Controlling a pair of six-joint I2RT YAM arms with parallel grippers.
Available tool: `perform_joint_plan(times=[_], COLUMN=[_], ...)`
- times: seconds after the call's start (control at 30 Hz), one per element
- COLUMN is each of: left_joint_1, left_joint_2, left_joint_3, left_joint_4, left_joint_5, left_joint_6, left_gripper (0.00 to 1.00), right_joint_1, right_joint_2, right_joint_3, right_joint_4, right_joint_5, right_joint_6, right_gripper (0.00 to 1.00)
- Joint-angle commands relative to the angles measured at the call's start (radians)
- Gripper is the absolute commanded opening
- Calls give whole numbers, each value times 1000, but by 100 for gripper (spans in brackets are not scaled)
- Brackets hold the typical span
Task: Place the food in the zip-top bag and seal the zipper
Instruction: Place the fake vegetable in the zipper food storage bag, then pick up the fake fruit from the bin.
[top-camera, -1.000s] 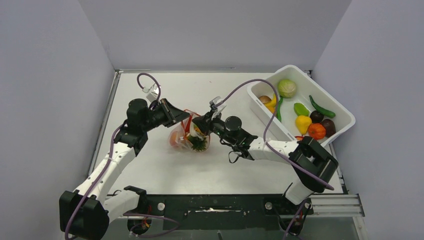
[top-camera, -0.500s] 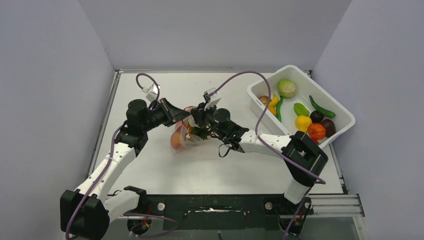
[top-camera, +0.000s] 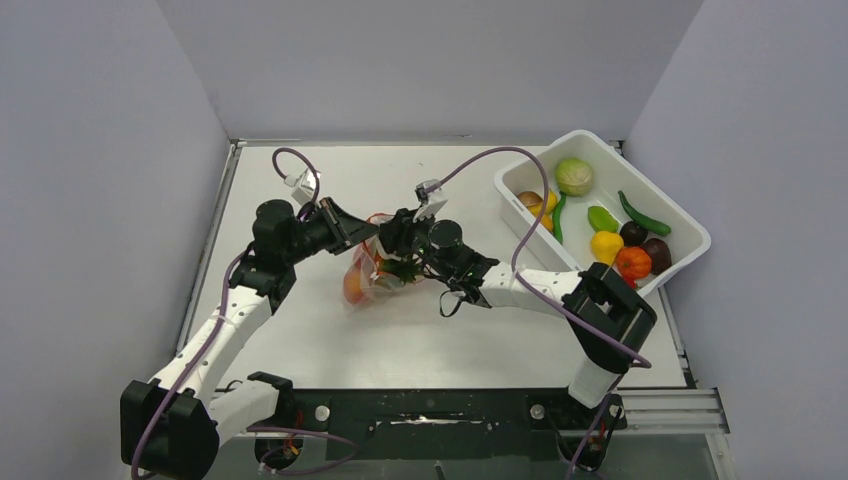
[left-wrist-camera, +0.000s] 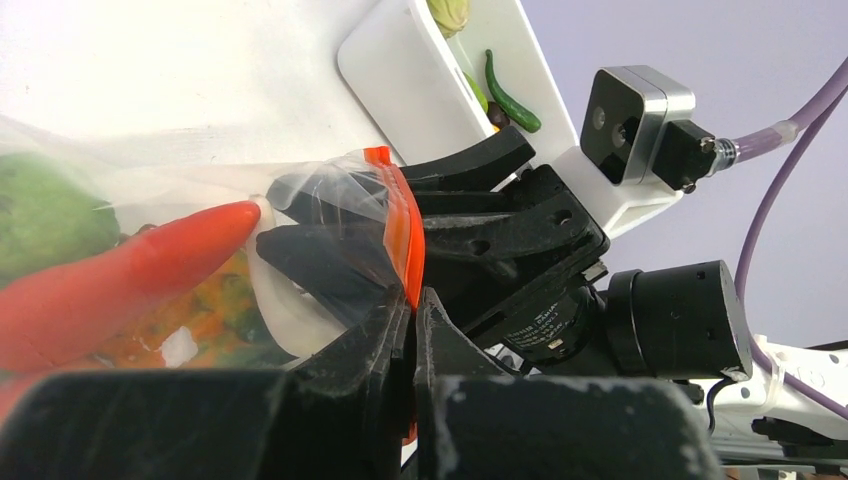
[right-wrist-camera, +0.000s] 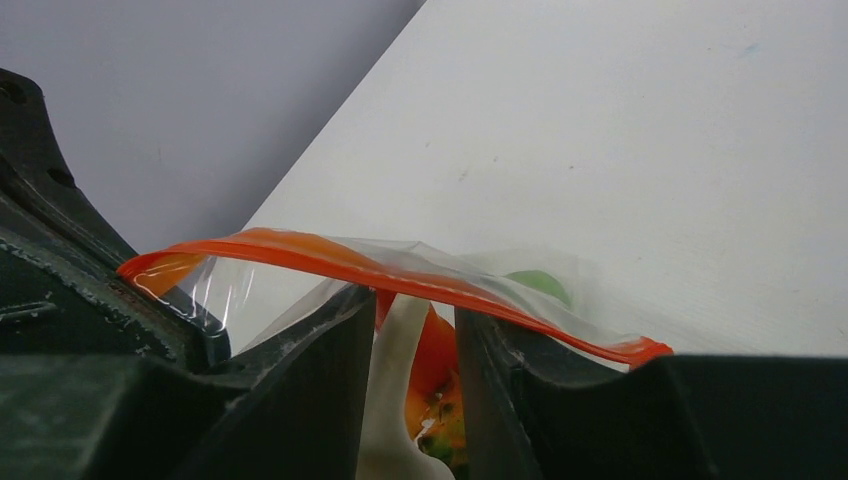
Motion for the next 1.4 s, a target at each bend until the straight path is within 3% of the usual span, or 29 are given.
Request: perform_joint_plan(times=[0.0, 0.2, 0.43, 0.83, 1.03, 1.23, 1.37], left_joint_1=[6, 7, 7, 7, 7, 6, 5], left_joint_2=[-26, -40, -28, -33, -44, -57, -53], left_joint_3=[18, 18, 15, 22, 29, 31, 49], left_joint_4=[82, 62, 76, 52, 32, 7, -28], left_joint_5=[29, 16, 21, 16, 38, 60, 73], left_joint_6=[-2, 13, 9, 87, 156, 207, 249], left_gripper=[0, 0, 0, 0, 0, 0, 0], right_joint_1=[-2, -13, -21, -56, -238, -475, -586], right_joint_2=[-76, -193, -301, -427, -457, -450, -408], right_joint_3=[7, -8, 38, 203, 284, 305, 307], right_joint_4=[28, -86, -360, -802, -983, -1062, -1094], right_joint_5=[-13, -51, -86, 85, 161, 170, 281], right_joint_6=[-3, -51, -142, -324, -364, -505, -542], right_gripper=[39, 50, 60, 59, 58, 61, 62])
